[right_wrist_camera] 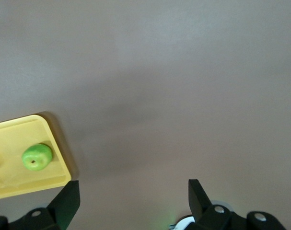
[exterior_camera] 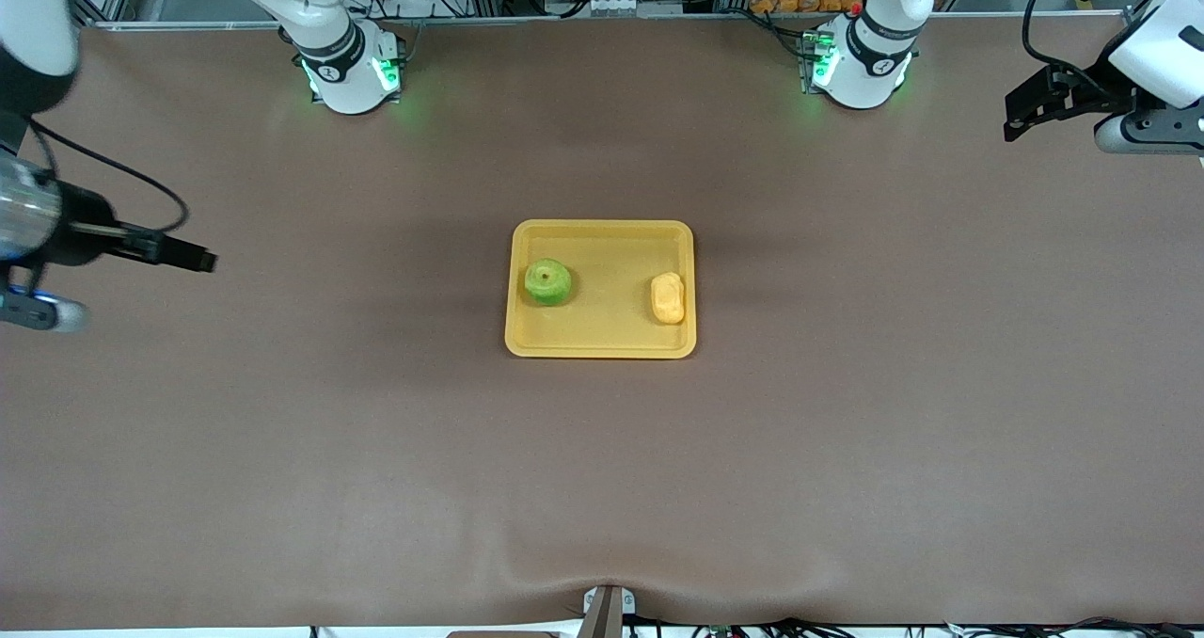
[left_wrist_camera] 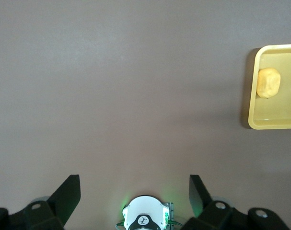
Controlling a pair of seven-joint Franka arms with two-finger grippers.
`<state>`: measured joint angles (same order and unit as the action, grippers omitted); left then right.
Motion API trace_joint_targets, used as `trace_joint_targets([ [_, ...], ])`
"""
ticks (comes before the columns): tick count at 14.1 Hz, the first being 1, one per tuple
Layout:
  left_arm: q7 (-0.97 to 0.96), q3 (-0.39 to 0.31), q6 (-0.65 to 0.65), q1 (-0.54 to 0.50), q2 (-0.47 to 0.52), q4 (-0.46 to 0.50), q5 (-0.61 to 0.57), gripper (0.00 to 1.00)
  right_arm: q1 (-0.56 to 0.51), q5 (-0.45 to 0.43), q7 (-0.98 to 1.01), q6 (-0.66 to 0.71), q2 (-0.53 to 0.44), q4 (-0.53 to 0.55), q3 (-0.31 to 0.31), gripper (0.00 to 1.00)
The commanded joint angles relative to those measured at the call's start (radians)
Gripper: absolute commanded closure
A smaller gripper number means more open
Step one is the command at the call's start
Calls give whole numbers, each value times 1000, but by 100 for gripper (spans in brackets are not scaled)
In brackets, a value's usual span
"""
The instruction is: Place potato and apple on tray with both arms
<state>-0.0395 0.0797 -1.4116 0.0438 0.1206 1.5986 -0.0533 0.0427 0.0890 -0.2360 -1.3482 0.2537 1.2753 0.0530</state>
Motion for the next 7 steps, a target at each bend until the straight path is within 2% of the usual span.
trace_joint_targets([
  [1, -2, -1, 14, -5, 11, 0, 20, 0, -15, -60, 41, -6, -54, 24, -18, 0],
  [4, -6, -3, 14, -7, 13, 0, 20, 0, 0, -94, 46, -23, -108, 56, -25, 0],
  [7, -5, -1, 32, -7, 16, 0, 20, 0, -4, -94, 100, -55, -200, 154, -25, 0],
])
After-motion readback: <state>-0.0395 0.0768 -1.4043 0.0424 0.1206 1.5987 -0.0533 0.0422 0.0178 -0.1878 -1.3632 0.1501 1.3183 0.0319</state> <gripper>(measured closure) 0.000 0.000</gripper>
